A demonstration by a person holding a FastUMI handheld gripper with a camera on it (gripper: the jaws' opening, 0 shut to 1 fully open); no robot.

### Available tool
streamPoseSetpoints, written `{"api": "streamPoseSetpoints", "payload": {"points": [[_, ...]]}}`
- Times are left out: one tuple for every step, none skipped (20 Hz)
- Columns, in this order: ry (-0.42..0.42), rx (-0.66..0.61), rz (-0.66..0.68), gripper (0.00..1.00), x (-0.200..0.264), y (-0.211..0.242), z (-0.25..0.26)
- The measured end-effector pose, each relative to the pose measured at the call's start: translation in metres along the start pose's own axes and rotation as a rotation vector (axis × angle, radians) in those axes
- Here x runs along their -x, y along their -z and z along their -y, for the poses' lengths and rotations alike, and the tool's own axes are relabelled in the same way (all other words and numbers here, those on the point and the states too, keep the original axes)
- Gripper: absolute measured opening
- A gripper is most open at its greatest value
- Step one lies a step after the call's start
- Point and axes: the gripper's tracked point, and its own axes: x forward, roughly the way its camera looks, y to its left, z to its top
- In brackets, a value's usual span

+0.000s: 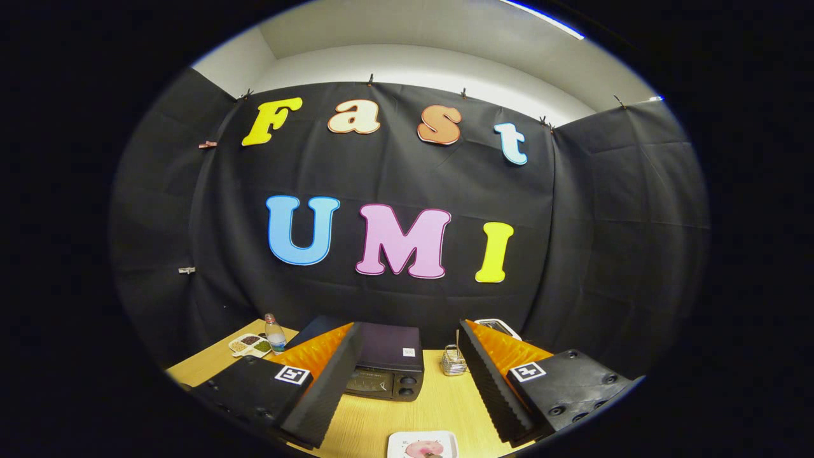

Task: Open the toaster oven, put the food inside, and close the toaster oven door.

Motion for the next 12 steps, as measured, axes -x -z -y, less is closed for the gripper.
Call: {"api": "streamPoseSetpoints", "payload": {"points": [[-0.002, 0.001, 0.001, 0.98, -0.003, -0.001, -0.001], [-0.009, 0.0, 0.003, 0.98, -0.006, 0.0, -0.003], [-0.015, -0.003, 0.004, 0.98, -0.011, 0.0, -0.006], [-0.02, -0.009, 0.004, 0.98, -0.016, -0.001, -0.009], [-0.027, -0.013, 0.0, 0.98, -0.021, 0.002, -0.012], [-0.033, -0.016, -0.004, 0.98, -0.027, 0.005, -0.015], [-0.04, -0.017, -0.013, 0.98, -0.033, 0.007, -0.019], [-0.049, -0.016, -0.024, 0.98, -0.039, 0.012, -0.023], [-0.059, -0.016, -0.038, 0.98, -0.046, 0.017, -0.029], [-0.07, -0.015, -0.053, 0.98, -0.053, 0.024, -0.034], [-0.075, -0.014, -0.069, 0.98, -0.06, 0.03, -0.039], [-0.082, -0.018, -0.082, 0.98, -0.067, 0.037, -0.045]]}}
